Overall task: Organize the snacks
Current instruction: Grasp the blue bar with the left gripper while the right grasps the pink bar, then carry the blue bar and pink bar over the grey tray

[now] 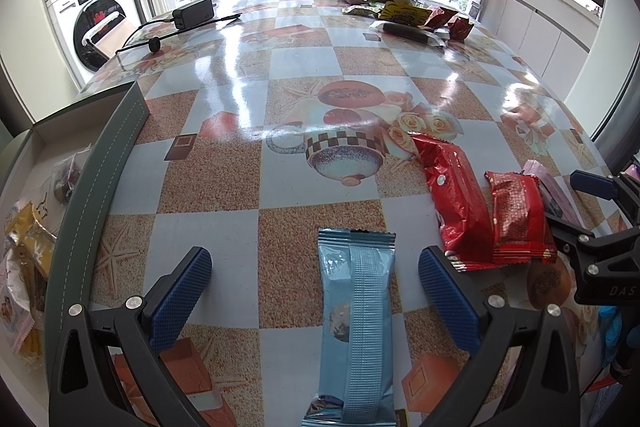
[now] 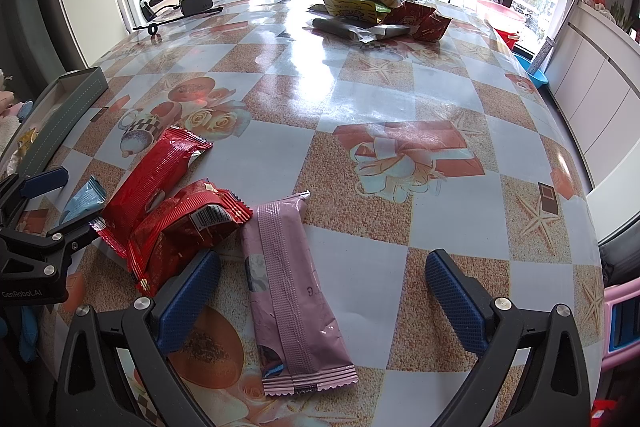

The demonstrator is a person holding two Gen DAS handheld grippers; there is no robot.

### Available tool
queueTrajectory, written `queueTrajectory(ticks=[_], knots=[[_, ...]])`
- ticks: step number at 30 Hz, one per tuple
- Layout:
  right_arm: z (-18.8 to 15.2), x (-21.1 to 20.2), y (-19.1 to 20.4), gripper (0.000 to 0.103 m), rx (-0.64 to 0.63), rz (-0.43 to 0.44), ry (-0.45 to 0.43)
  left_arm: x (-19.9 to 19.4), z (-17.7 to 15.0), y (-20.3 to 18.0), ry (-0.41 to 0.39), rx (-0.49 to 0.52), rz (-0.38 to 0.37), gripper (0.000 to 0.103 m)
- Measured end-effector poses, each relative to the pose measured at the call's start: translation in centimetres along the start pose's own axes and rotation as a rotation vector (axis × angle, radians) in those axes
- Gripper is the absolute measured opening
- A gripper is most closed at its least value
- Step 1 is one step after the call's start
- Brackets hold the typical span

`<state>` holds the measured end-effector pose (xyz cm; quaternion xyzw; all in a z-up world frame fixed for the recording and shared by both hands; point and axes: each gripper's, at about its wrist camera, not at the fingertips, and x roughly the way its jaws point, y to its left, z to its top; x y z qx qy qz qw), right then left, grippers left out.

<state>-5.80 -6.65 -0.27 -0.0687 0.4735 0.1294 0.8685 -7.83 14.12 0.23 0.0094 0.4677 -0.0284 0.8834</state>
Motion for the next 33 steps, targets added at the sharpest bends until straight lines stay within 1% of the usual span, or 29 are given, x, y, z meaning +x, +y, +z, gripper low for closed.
queueTrajectory(ticks=[3, 6, 9, 11, 12, 13, 14, 16, 17, 18, 19, 20, 21, 23, 27, 30, 33], knots=[[0.1, 0.0, 0.1, 0.103, -0.009, -0.002, 0.021, 0.0, 0.3, 0.1, 0.032, 0.0, 0.0, 0.103], [0.9, 0.3, 0.1, 0.103, -0.023, 0.007, 0.091, 0.0, 0.7, -0.4, 0.099, 0.009, -0.004, 0.103], [1.5, 0.6, 0.1, 0.103, -0.02, 0.0, 0.141, 0.0, 0.8, -1.2, 0.141, 0.027, -0.007, 0.102], [1.6, 0.6, 0.0, 0.1, -0.005, -0.004, 0.161, -0.1, 0.8, -1.6, 0.165, 0.029, -0.017, 0.1], [1.7, 0.4, -0.1, 0.095, 0.0, -0.005, 0.163, -0.2, 0.7, -1.7, 0.174, 0.033, -0.018, 0.098], [1.7, 0.2, -0.1, 0.084, -0.001, -0.004, 0.159, -0.3, 0.7, -1.9, 0.184, 0.039, -0.022, 0.096], [1.8, -0.2, -0.1, 0.076, -0.004, -0.002, 0.155, -0.5, 0.7, -2.0, 0.193, 0.043, -0.025, 0.092], [1.9, -0.7, -0.1, 0.039, -0.012, 0.011, 0.159, -0.8, 0.6, -2.3, 0.207, 0.05, -0.032, 0.083], [1.9, -0.8, -0.1, 0.032, -0.01, 0.018, 0.162, -1.1, 0.6, -2.4, 0.209, 0.055, -0.037, 0.072], [1.9, -0.9, -0.2, 0.031, -0.005, 0.032, 0.163, -1.4, 0.6, -2.6, 0.208, 0.062, -0.043, 0.053], [1.8, -1.0, -0.4, 0.03, 0.003, 0.044, 0.16, -1.7, 0.5, -2.8, 0.207, 0.069, -0.05, 0.042], [1.8, -1.1, -0.6, 0.028, 0.015, 0.053, 0.157, -1.9, 0.4, -2.9, 0.209, 0.073, -0.068, 0.027], [1.7, -1.2, -0.9, 0.027, 0.034, 0.07, 0.155, -2.1, 0.2, -3.0, 0.213, 0.068, -0.087, 0.026], [1.5, -1.6, -1.6, 0.027, 0.081, 0.117, 0.151, -2.5, 0.0, -3.0, 0.207, 0.066, -0.106, 0.025], [1.5, -2.7, -2.4, 0.026, 0.132, 0.178, 0.13, -4.0, 0.5, -2.7, 0.159, 0.053, -0.127, 0.025], [2.1, -3.7, -2.4, 0.027, 0.149, 0.217, 0.114, -5.5, 1.2, -2.5, 0.113, 0.048, -0.145, 0.025], [2.8, -4.5, -1.6, 0.027, 0.148, 0.247, 0.096, -6.6, 1.6, -2.1, 0.086, 0.037, -0.147, 0.025]])
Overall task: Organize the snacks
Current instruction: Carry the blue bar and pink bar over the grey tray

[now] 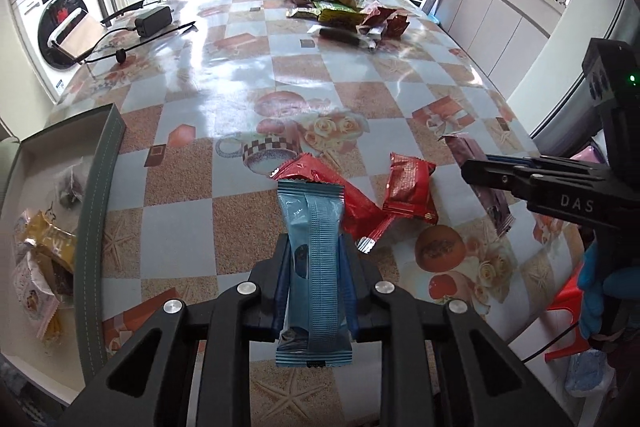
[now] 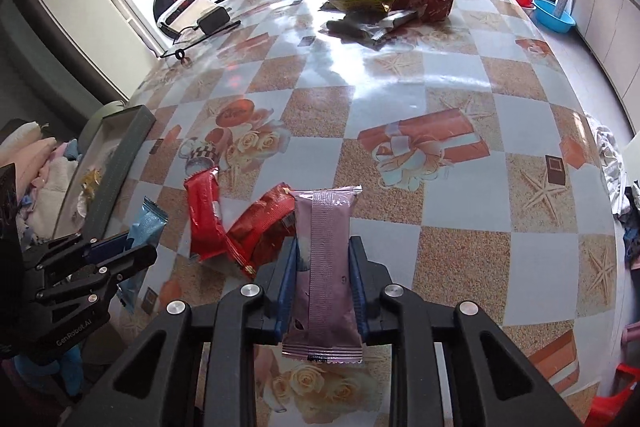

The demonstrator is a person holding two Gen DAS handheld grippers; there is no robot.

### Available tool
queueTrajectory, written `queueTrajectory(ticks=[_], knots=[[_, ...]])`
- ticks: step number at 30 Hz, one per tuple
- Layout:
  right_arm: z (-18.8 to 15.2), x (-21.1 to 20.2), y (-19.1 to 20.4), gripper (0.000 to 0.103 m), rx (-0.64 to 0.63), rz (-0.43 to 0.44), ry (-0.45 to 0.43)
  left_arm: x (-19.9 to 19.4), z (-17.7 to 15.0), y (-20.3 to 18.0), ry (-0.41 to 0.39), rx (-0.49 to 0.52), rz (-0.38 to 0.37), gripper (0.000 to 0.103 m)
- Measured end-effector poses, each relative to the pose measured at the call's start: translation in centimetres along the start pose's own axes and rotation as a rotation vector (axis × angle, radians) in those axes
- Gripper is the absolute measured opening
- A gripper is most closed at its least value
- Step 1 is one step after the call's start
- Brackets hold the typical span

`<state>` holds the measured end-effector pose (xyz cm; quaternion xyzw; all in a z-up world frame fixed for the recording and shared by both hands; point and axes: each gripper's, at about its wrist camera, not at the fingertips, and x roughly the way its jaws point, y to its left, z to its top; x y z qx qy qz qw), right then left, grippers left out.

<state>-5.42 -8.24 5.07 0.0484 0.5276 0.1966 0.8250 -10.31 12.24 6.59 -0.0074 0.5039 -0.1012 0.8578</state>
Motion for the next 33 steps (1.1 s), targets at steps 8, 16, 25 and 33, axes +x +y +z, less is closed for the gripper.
queueTrajectory(ticks=[8, 16, 25, 33], knots=[[1.4, 0.3, 6.0, 0.027, -0.098, 0.073, 0.004, -3.3, -0.1, 3.7, -0.072, -0.082, 0.057, 0.025], [3.6, 2.8, 15.5, 0.027, -0.219, 0.182, 0.036, -6.5, -1.3, 11.7, -0.139, -0.233, 0.185, 0.025], [6.4, 7.9, 25.4, 0.027, -0.289, 0.285, 0.099, -6.5, -4.3, 20.1, -0.111, -0.411, 0.278, 0.025], [7.3, 12.0, 30.2, 0.027, -0.324, 0.283, 0.159, -4.8, -5.8, 23.1, -0.072, -0.479, 0.28, 0.026]])
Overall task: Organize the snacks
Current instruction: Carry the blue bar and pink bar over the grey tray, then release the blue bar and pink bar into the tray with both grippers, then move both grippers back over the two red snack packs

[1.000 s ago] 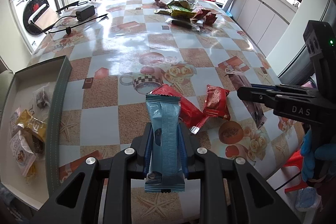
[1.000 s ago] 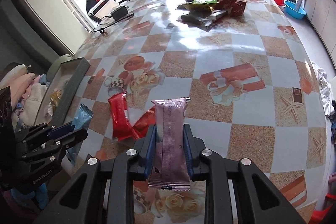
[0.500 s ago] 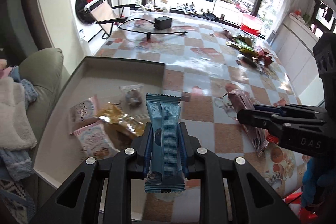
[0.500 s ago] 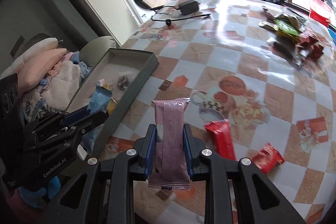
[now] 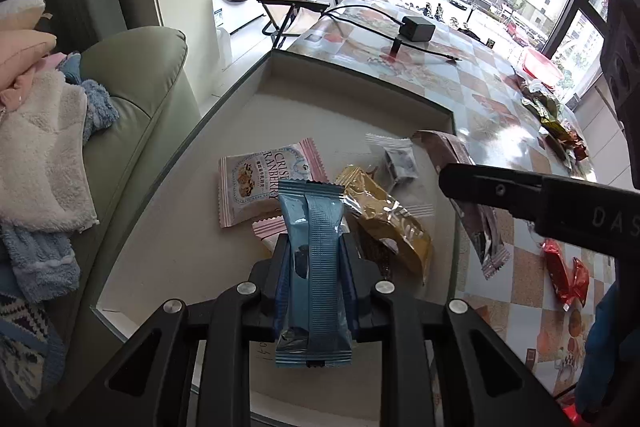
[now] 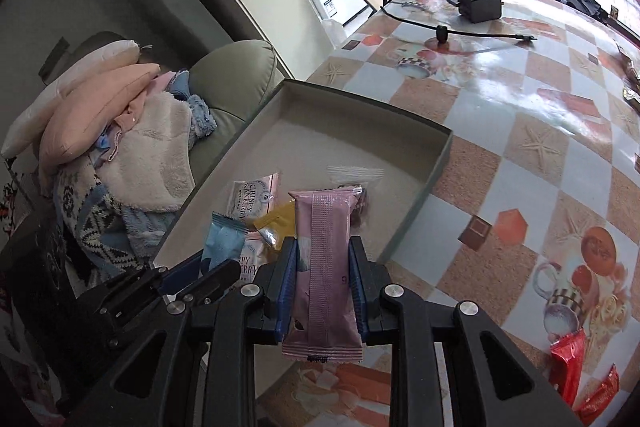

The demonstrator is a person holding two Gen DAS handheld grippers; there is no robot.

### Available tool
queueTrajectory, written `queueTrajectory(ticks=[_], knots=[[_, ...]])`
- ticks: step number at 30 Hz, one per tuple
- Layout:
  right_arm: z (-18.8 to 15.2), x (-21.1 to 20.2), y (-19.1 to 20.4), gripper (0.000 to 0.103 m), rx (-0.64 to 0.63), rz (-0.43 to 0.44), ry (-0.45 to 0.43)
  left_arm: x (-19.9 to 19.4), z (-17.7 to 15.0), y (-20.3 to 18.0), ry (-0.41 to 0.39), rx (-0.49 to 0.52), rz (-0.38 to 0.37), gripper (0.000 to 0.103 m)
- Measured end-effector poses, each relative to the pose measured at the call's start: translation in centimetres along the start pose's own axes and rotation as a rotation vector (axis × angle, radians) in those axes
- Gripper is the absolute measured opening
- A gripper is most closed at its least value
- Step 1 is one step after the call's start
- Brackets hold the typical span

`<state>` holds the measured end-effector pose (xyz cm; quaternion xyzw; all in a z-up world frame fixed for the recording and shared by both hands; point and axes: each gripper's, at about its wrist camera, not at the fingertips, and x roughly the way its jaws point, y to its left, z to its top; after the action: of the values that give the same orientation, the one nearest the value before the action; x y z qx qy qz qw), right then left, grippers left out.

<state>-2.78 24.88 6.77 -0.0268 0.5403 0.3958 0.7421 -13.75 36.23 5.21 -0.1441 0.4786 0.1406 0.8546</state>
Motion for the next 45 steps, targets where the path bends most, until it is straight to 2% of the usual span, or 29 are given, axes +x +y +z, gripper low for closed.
queueTrajectory(ticks=[2, 4, 5, 6, 8, 9, 10, 11, 13, 16, 20, 23, 26, 28, 30, 33, 36, 41, 43, 45], knots=[[0.3, 0.8, 0.3, 0.027, -0.002, -0.008, 0.014, 0.2, 0.0, 0.0, -0.006, 0.002, -0.004, 0.028], [0.6, 1.5, 0.3, 0.027, 0.004, -0.014, 0.027, 0.1, -0.1, 0.0, -0.007, 0.015, -0.022, 0.046], [0.7, 1.7, 0.2, 0.027, 0.008, -0.013, 0.04, 0.2, -0.1, -0.1, -0.001, 0.018, -0.025, 0.074], [0.8, 2.1, 0.1, 0.027, 0.015, -0.009, 0.055, 0.3, -0.1, -0.2, 0.0, 0.017, -0.023, 0.09], [0.9, 2.8, -0.2, 0.028, 0.033, -0.008, 0.082, 0.3, -0.2, -0.4, -0.01, 0.024, -0.027, 0.09], [0.9, 2.9, -0.4, 0.041, 0.043, -0.013, 0.087, 0.3, -0.2, -0.4, -0.006, 0.027, -0.028, 0.09], [0.9, 2.8, -0.7, 0.068, 0.052, -0.017, 0.085, 0.4, -0.2, -0.5, -0.003, 0.028, -0.026, 0.09], [0.9, 2.5, -1.0, 0.072, 0.06, 0.011, 0.067, 0.3, -0.2, -0.5, -0.001, 0.029, -0.026, 0.09], [0.8, 2.0, -1.4, 0.082, 0.071, -0.015, 0.052, 0.2, -0.1, -0.6, 0.001, 0.035, -0.031, 0.09], [0.7, 0.8, -2.6, 0.083, 0.086, -0.042, 0.04, -0.6, -0.1, -1.3, -0.01, 0.047, -0.056, 0.09], [-0.3, -2.7, -6.1, 0.083, 0.132, -0.101, -0.015, -2.4, -0.1, -3.4, -0.046, 0.093, -0.078, 0.09], [-2.3, -5.7, -9.7, 0.083, 0.205, -0.182, -0.053, -3.5, -0.1, -6.0, -0.061, 0.153, -0.105, 0.09], [-5.1, -9.0, -13.8, 0.083, 0.281, -0.316, -0.105, -4.3, -0.2, -8.9, -0.057, 0.203, -0.151, 0.093], [-7.1, -10.7, -16.7, 0.083, 0.342, -0.391, -0.117, -4.2, -0.4, -11.2, -0.033, 0.228, -0.172, 0.094], [-8.8, -12.1, -19.7, 0.083, 0.413, -0.428, -0.11, -3.4, -0.6, -13.7, 0.005, 0.246, -0.18, 0.094], [-11.2, -13.1, -22.9, 0.083, 0.501, -0.437, -0.103, -1.5, -1.5, -17.5, 0.082, 0.261, -0.201, 0.095], [-13.3, -13.4, -24.2, 0.083, 0.526, -0.432, -0.095, 0.4, -2.3, -21.1, 0.146, 0.258, -0.215, 0.095], [-15.7, -14.1, -25.9, 0.083, 0.586, -0.409, -0.095, 2.9, -2.3, -25.1, 0.181, 0.197, -0.193, 0.095], [-16.2, -14.3, -26.0, 0.083, 0.597, -0.398, -0.101, 4.0, -2.6, -26.0, 0.202, 0.196, -0.159, 0.095], [-16.4, -14.5, -25.9, 0.083, 0.596, -0.395, -0.11, 5.0, -3.0, -26.1, 0.203, 0.231, -0.087, 0.095]])
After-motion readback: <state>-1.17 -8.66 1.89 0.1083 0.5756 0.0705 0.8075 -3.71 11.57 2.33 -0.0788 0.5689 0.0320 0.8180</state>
